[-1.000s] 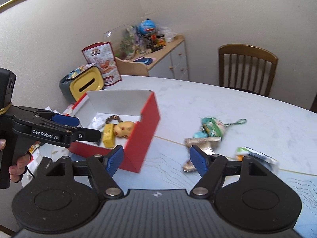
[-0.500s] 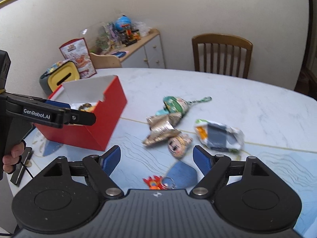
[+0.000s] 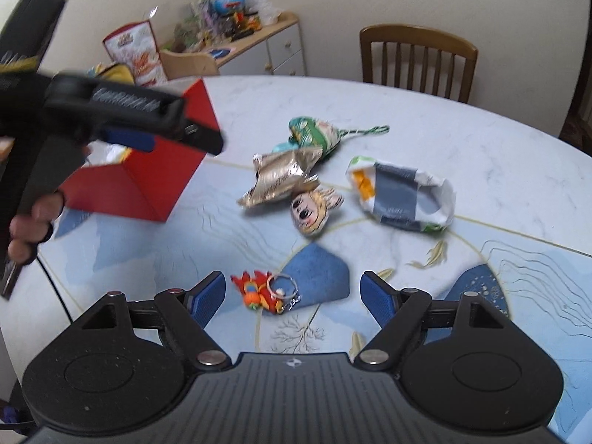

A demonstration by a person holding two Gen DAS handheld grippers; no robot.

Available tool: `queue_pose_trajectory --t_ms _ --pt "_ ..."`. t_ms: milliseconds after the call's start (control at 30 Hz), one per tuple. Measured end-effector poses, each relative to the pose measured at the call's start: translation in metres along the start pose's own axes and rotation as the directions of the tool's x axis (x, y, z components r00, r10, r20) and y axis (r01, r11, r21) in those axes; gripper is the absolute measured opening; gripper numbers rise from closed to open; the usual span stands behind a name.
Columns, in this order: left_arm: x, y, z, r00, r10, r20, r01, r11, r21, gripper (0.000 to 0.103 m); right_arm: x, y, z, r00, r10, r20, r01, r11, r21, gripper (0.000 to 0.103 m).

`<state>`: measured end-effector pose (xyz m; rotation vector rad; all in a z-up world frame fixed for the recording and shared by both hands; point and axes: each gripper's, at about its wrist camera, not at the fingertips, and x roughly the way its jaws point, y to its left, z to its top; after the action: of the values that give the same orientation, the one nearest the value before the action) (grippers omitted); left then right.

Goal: Organize objects
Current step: 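Grasp the gold foil snack bag with the left tool while the right tool grasps the red dragon toy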

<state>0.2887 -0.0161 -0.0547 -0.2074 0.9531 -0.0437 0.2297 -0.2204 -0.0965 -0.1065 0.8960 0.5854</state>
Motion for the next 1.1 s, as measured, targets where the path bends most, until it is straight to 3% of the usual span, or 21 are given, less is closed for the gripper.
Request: queue_pose_trajectory --t_ms 200,500,867,1100 --pt "0.031 -0.004 0.010 0.999 -0.013 -0.033 0.010 0.997 -0.070 0.103 0.019 0.001 -0.006 0.999 0.032 -0.032 -0.033 0.999 -0.035 0.080" --pt "0.074 -0.002 0.033 0.996 0.026 -0.085 -0.039 0.988 -0.151 0.103 0.046 0.008 -0.009 0.996 0.053 -0.072 -0.060 0.992 -0.108 0.080" --pt "0.116 0.014 0.039 0.986 0.048 -0.161 -0.078 0.979 -0.188 0.102 0.072 0.015 -0.007 0.993 0.075 -0.094 -0.091 0.980 -0.177 0.080" --pt "0.126 0.016 0.034 0.987 0.032 -0.157 -0.062 0.980 -0.191 0.102 0.086 0.025 -0.011 0.991 0.070 -0.116 -0.096 0.968 -0.234 0.063"
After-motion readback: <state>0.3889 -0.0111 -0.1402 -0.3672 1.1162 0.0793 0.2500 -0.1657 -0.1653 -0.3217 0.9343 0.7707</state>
